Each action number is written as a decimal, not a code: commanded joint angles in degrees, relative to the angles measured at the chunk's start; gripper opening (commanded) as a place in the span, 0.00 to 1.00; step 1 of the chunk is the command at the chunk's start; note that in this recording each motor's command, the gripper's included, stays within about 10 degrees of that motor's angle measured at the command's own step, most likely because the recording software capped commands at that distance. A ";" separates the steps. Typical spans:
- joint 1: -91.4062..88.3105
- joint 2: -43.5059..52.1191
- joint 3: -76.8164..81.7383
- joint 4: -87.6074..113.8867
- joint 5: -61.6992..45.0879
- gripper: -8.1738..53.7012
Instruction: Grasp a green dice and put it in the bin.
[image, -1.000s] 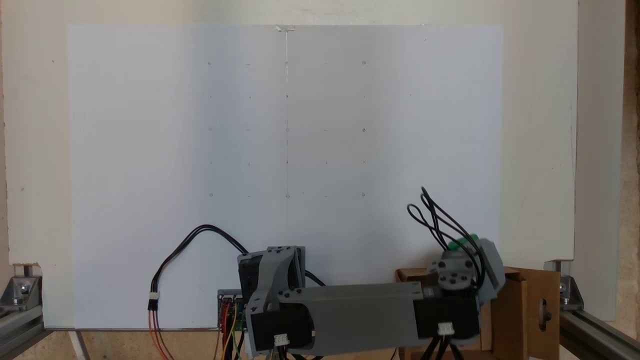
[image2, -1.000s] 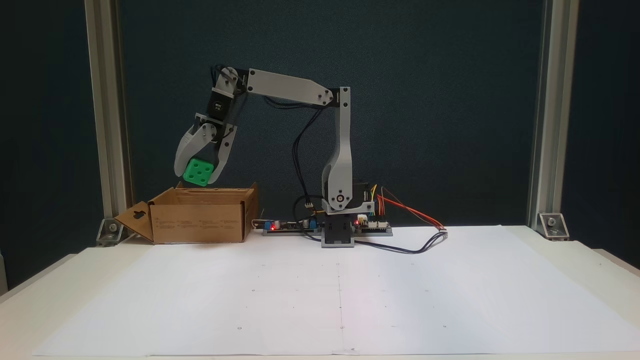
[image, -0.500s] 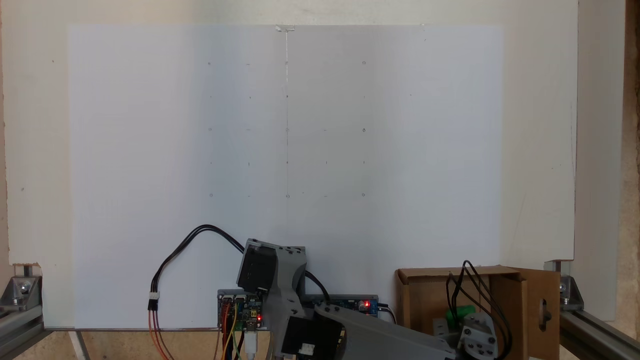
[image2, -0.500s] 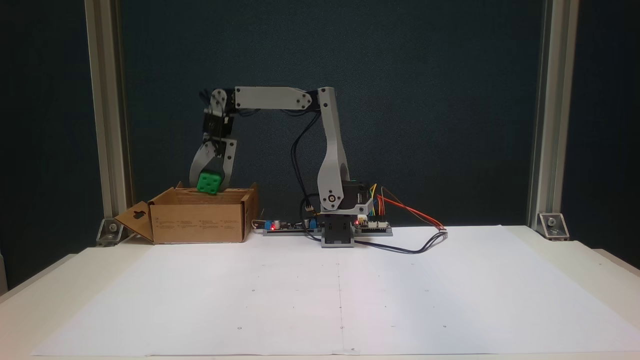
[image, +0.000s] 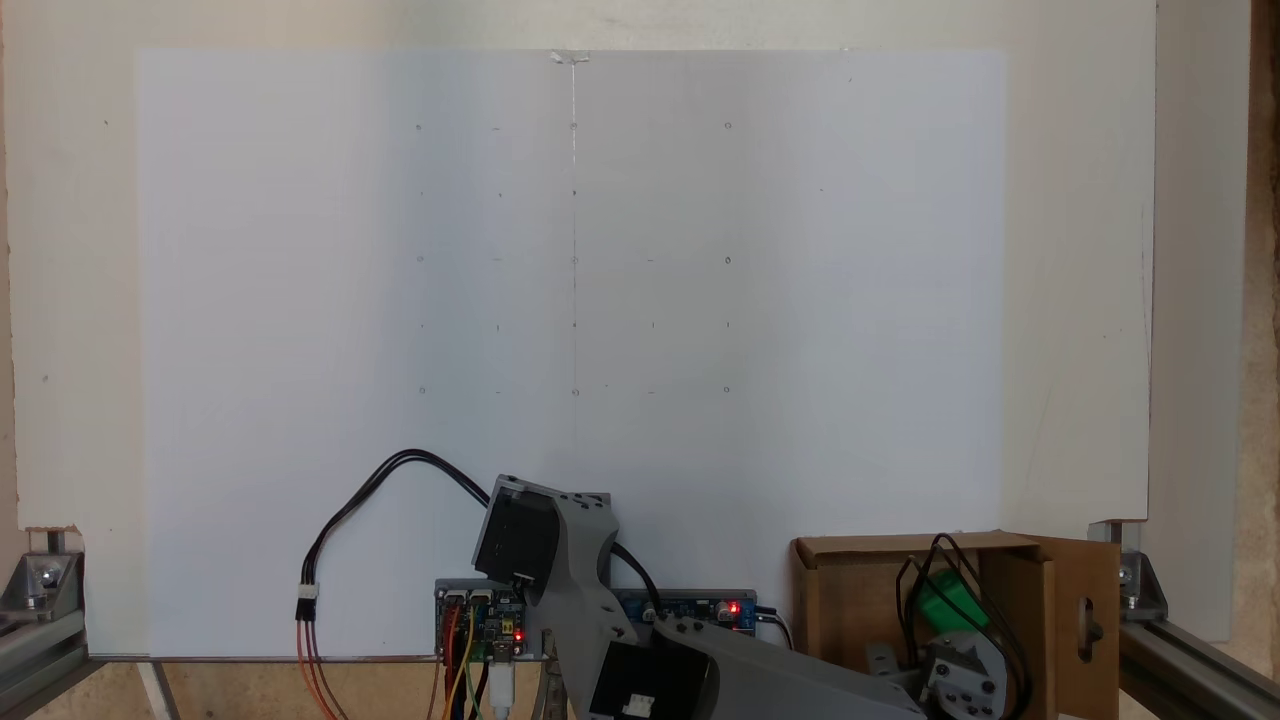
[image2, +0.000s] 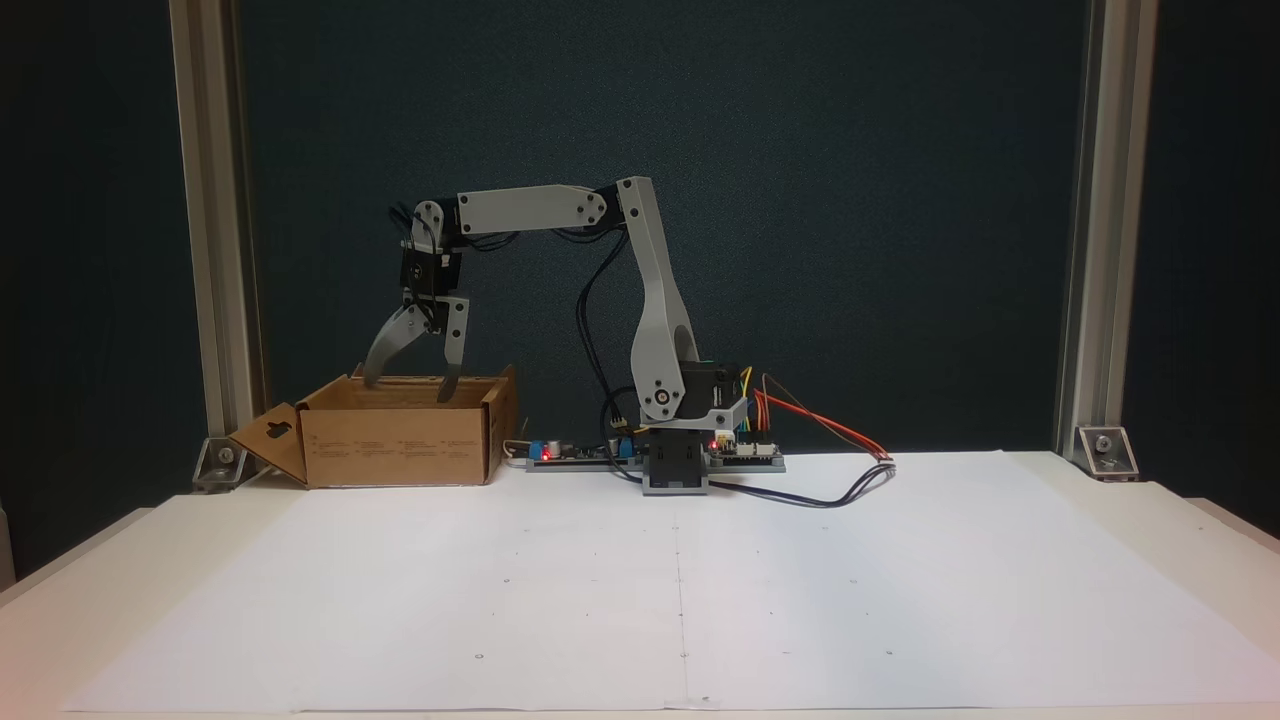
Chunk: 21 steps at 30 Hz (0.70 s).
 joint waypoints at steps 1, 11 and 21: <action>0.00 0.35 -2.29 -2.37 -4.04 0.79; -16.44 11.69 -3.34 -11.69 16.24 0.80; -56.41 21.36 -1.58 -12.57 25.22 0.85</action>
